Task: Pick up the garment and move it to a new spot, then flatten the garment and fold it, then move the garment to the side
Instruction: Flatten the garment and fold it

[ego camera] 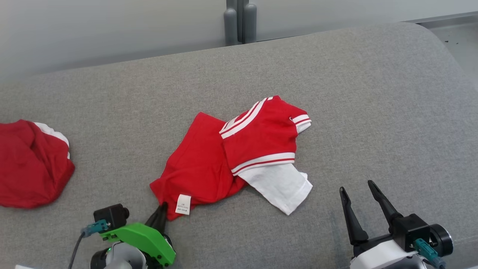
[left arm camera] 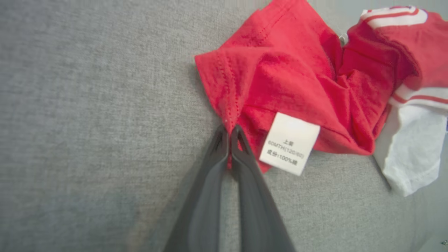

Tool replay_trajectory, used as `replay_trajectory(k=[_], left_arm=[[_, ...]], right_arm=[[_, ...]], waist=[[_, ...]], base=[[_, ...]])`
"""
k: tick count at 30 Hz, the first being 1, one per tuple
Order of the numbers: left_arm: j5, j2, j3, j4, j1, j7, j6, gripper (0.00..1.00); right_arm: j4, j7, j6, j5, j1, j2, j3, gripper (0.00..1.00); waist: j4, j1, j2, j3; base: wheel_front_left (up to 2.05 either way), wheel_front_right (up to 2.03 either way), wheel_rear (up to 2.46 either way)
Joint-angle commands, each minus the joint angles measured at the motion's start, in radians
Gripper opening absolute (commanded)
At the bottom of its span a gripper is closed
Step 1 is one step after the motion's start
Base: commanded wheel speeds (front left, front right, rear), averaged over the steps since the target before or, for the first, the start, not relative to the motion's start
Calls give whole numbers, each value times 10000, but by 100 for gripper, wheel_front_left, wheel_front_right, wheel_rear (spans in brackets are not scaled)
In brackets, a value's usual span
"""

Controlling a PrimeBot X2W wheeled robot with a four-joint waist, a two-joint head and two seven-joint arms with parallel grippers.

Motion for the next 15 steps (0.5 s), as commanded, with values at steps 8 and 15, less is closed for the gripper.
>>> replay_trajectory(k=[8, 15], left_arm=[[-103, 847, 571, -1370, 392, -360, 236, 0], [42, 2026, 371, -3774, 1318, 234, 700, 0]], right_arm=[[-25, -33, 1, 41, 216, -25, -138, 100], [-30, -33, 1, 70, 227, -23, -140, 100]], waist=[[189, 0, -1, -129], [500, 0, -1, -107]], base=[[0, 0, 0], [0, 0, 0]])
